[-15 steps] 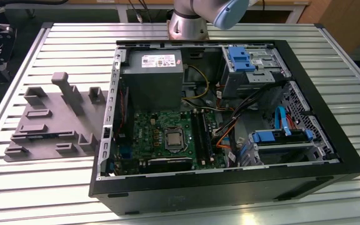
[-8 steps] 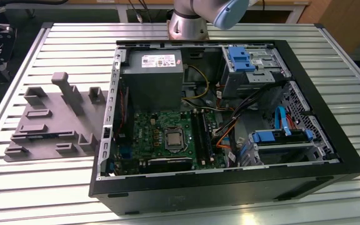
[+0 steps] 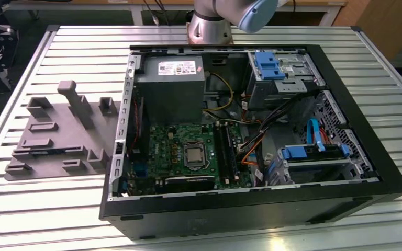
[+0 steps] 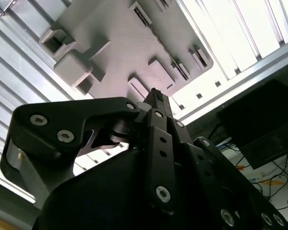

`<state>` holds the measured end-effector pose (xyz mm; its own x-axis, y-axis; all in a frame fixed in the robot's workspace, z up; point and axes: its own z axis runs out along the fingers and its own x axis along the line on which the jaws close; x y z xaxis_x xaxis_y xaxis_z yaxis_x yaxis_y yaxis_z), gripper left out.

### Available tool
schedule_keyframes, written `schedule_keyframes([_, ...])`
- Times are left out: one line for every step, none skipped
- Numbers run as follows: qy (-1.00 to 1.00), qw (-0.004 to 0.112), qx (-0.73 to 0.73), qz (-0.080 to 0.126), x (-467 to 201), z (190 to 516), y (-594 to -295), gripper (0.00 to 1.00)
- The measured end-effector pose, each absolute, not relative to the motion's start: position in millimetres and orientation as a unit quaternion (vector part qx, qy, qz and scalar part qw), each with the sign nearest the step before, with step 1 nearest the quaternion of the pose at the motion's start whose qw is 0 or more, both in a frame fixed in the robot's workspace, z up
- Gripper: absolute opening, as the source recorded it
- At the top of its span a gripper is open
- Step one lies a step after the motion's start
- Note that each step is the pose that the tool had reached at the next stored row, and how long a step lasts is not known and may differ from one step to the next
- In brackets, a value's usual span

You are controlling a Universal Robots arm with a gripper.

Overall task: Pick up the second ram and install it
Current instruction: 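Pick up the second ram and move it above second insertion slot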

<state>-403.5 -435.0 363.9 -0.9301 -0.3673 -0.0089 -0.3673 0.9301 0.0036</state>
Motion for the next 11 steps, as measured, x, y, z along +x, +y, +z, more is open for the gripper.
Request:
schedule_keyframes([0.981,0.004,-0.192,0.003,-403.5,363.9,-435.0,0.11])
schedule_keyframes([0.98,0.004,-0.199,0.003,-403.5,363.9,-435.0,0.11])
schedule_keyframes([0.979,0.004,-0.205,0.003,-403.5,363.9,-435.0,0.11])
schedule_keyframes([0.977,0.004,-0.211,0.003,-403.5,363.9,-435.0,0.11])
schedule_keyframes([0.976,0.004,-0.217,0.003,-403.5,363.9,-435.0,0.11])
schedule_keyframes([0.975,0.004,-0.224,0.003,-403.5,363.9,-435.0,0.11])
schedule_keyframes([0.973,0.004,-0.23,0.003,-403.5,363.9,-435.0,0.11])
schedule_keyframes([0.972,0.004,-0.236,0.003,-403.5,363.9,-435.0,0.11])
schedule_keyframes([0.97,0.004,-0.242,0.003,-403.5,363.8,-435.0,0.11])
schedule_keyframes([0.969,0.004,-0.248,0.003,-403.5,363.8,-435.0,0.11])
schedule_keyframes([0.967,0.004,-0.254,0.003,-403.5,363.8,-435.0,0.11])
